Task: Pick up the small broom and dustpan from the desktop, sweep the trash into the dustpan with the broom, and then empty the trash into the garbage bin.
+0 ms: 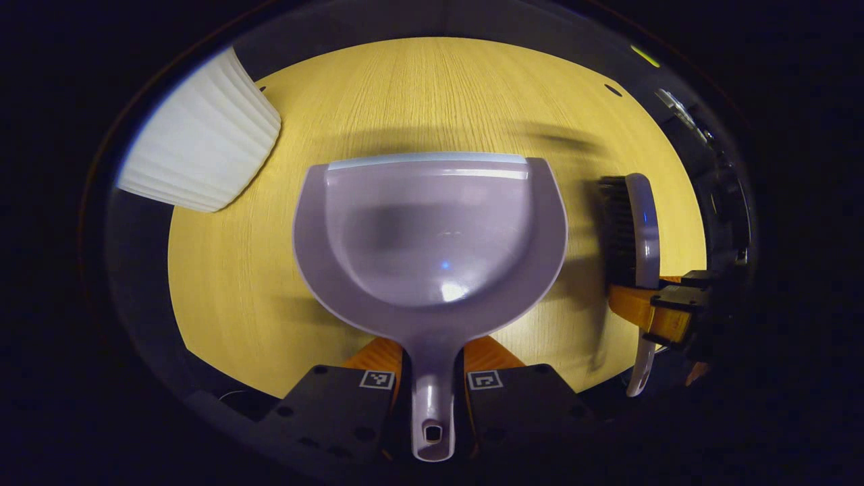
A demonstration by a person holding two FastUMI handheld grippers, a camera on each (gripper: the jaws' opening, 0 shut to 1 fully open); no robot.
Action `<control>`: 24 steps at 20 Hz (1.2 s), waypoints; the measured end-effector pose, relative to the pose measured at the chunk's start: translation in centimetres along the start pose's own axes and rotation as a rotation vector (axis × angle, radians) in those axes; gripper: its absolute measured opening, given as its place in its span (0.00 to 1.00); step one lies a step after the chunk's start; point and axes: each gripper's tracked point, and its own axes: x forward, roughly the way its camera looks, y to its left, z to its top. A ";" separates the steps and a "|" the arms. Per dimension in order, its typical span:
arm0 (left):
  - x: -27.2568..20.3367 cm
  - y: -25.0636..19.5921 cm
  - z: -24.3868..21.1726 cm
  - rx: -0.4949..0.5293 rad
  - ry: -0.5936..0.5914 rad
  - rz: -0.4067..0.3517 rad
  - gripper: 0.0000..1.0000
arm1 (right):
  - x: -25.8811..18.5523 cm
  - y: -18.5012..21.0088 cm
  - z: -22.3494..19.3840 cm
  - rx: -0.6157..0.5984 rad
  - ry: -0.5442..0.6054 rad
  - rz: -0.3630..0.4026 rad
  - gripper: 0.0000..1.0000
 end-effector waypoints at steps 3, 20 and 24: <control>0.0 0.2 -0.3 0.012 0.031 0.004 0.23 | 0.0 0.0 0.1 -0.005 0.006 0.003 0.31; -0.9 1.1 -0.4 0.058 0.018 0.031 0.44 | -1.2 -0.4 0.1 -0.036 0.008 0.010 0.46; -1.2 1.4 -0.3 0.043 -0.004 0.056 0.66 | -1.6 -0.5 0.2 -0.041 0.000 0.017 0.66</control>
